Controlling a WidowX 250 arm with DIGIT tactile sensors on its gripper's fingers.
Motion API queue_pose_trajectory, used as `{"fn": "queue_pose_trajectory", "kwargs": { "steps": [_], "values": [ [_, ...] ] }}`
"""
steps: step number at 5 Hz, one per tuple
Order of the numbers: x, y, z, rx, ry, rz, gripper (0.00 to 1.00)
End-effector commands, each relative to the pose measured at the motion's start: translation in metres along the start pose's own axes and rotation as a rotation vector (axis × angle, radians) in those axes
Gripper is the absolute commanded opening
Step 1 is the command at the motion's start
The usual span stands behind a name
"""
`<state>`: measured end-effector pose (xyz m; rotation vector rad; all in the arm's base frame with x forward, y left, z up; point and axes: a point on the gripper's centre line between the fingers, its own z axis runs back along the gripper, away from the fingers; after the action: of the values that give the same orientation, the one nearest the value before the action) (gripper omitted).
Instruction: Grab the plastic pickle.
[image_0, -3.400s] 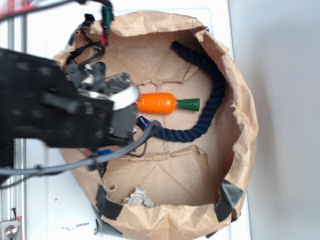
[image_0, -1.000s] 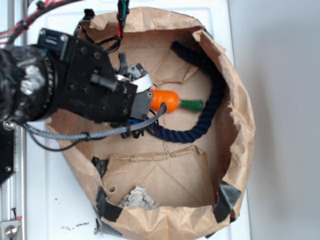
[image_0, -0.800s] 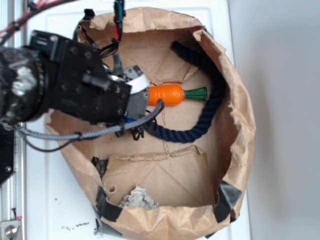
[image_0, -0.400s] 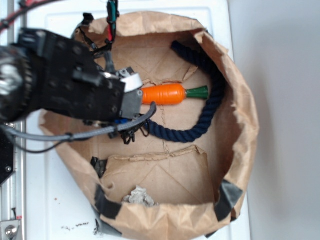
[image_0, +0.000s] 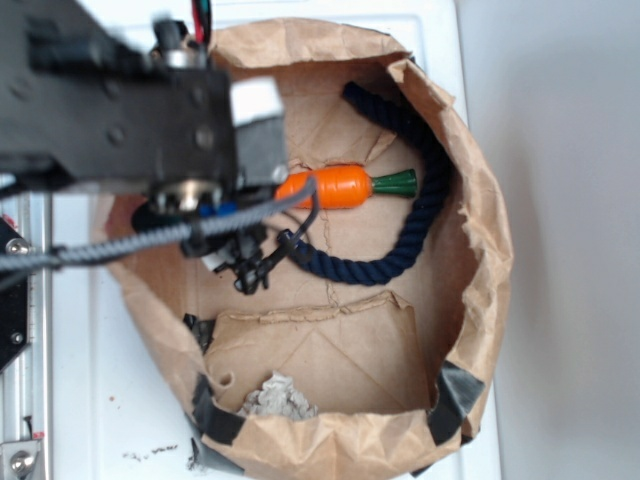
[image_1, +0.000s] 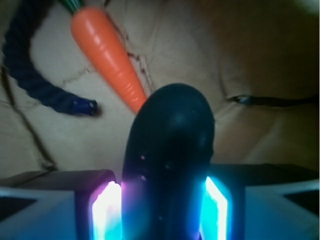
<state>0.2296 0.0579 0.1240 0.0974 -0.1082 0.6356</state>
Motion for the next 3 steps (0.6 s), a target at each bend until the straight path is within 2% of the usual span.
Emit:
{"fn": "queue_pose_trajectory", "kwargs": {
  "steps": [1,2,3],
  "values": [
    [0.01,-0.018,0.059,-0.11,-0.093,-0.269,0.0],
    [0.005,-0.036,0.074,-0.119,-0.055,-0.522,0.0],
    [0.001,-0.048,0.085,-0.099,-0.087,-0.547,0.0]
  ]
}}
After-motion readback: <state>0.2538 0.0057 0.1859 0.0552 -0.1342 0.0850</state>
